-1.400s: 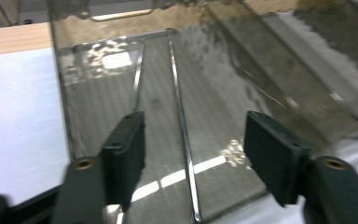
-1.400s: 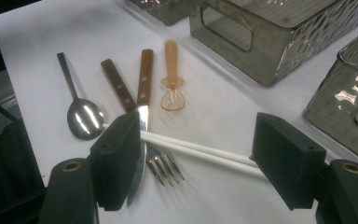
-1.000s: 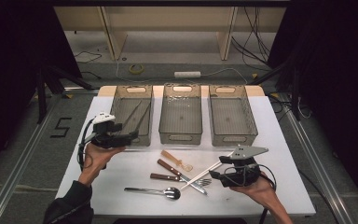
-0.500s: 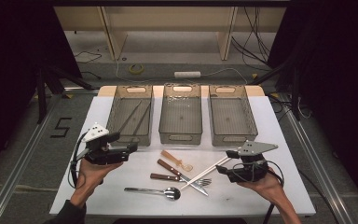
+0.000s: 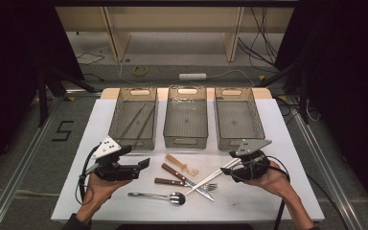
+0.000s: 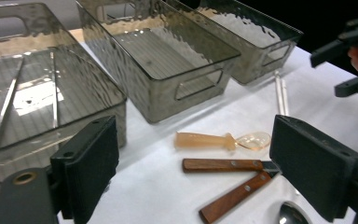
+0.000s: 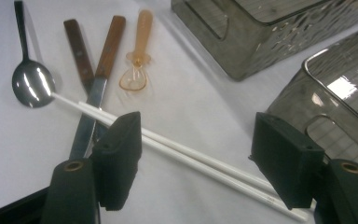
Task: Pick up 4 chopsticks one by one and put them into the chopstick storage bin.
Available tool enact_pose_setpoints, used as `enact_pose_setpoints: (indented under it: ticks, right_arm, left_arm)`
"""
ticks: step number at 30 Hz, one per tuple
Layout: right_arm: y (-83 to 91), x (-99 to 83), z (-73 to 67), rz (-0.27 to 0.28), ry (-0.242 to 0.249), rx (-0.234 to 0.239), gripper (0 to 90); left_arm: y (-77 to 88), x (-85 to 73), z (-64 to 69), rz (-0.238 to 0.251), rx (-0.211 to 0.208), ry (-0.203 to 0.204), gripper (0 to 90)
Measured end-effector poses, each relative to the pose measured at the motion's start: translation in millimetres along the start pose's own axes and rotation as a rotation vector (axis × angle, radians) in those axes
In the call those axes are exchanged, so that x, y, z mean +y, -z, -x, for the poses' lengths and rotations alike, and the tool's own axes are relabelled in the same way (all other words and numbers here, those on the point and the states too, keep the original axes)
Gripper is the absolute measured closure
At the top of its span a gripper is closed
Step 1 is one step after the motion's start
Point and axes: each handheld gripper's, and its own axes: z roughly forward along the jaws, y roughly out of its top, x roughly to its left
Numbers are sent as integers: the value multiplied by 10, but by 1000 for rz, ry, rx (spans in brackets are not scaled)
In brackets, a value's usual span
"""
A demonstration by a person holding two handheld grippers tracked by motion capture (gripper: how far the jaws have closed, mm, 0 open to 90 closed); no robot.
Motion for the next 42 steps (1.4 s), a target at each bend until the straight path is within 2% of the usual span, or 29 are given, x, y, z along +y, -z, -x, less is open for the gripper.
enact_pose_setpoints:
  ticks: [3, 13, 20, 24, 30, 32, 38, 40, 42]
  right_arm:
    - [-26, 41, 2, -35, 41, 6, 358]
    - [-181, 84, -9, -159, 163, 32, 380]
    - [-323, 69, 45, -253, 228, 14, 411]
    - [-386, 54, 74, -287, 232, 20, 442]
    - [-480, 14, 101, -347, 268, 28, 478]
    - [-504, 4, 112, -358, 283, 27, 486]
    - [-550, -16, 146, -372, 283, 39, 526]
    - [-546, -14, 147, -392, 284, 32, 530]
    - [-547, -15, 155, -384, 277, 35, 540]
  left_arm:
    - [-14, -29, 37, -9, 0, -20, 151]
    - [-31, -92, 104, -16, -25, -42, 151]
    - [-41, -124, 112, -27, -26, -54, 151]
    - [-41, -131, 110, -31, -27, -51, 151]
    - [-46, -139, 117, -35, -30, -59, 151]
    - [-49, -141, 121, -37, -32, -60, 151]
    - [-61, -148, 128, -46, -36, -67, 151]
    - [-65, -150, 134, -45, -38, -64, 152]
    - [-66, -150, 136, -47, -39, -65, 151]
